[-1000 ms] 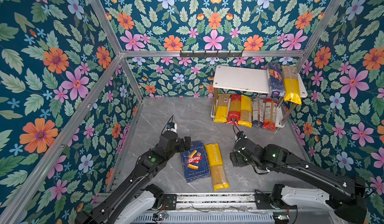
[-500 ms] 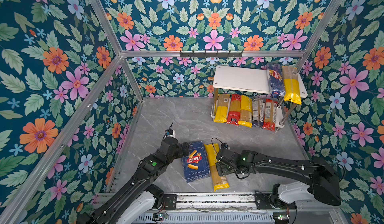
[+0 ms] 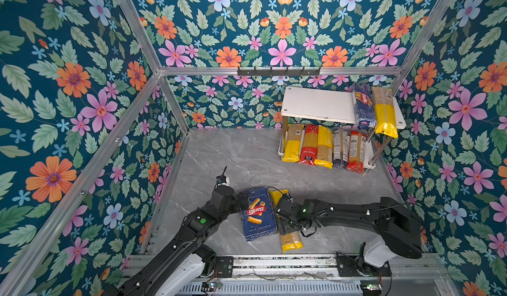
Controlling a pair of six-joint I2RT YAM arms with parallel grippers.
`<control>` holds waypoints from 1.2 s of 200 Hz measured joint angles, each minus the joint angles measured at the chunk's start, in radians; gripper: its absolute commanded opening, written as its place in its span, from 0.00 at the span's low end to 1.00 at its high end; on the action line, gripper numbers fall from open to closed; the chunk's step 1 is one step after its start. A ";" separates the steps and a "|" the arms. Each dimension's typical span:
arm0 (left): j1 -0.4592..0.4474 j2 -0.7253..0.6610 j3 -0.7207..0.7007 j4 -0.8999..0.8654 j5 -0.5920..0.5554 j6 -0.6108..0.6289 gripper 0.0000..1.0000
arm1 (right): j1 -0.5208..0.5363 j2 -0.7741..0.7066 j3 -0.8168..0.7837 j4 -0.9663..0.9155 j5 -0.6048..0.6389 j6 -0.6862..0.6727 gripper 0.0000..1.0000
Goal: Arrange pasta packages on shelves
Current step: Rotate the pasta bag at the center of the table.
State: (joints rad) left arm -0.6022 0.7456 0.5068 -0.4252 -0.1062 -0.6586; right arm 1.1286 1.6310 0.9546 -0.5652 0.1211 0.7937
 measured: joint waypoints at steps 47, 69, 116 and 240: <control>0.000 -0.006 -0.043 0.009 0.018 -0.026 1.00 | 0.000 0.056 0.013 -0.005 0.017 0.034 0.94; 0.000 -0.011 -0.058 0.011 0.023 -0.042 1.00 | 0.000 0.070 0.014 0.004 0.021 0.040 0.94; 0.000 -0.010 -0.080 0.035 0.027 -0.049 1.00 | -0.048 0.047 -0.021 0.013 0.030 0.040 0.94; 0.000 0.056 -0.158 0.148 0.098 -0.097 0.83 | -0.145 -0.449 -0.135 -0.078 -0.019 -0.056 0.98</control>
State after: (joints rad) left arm -0.6022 0.8017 0.3485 -0.2768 -0.0078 -0.7551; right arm 0.9833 1.1820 0.8200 -0.6434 0.1017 0.7372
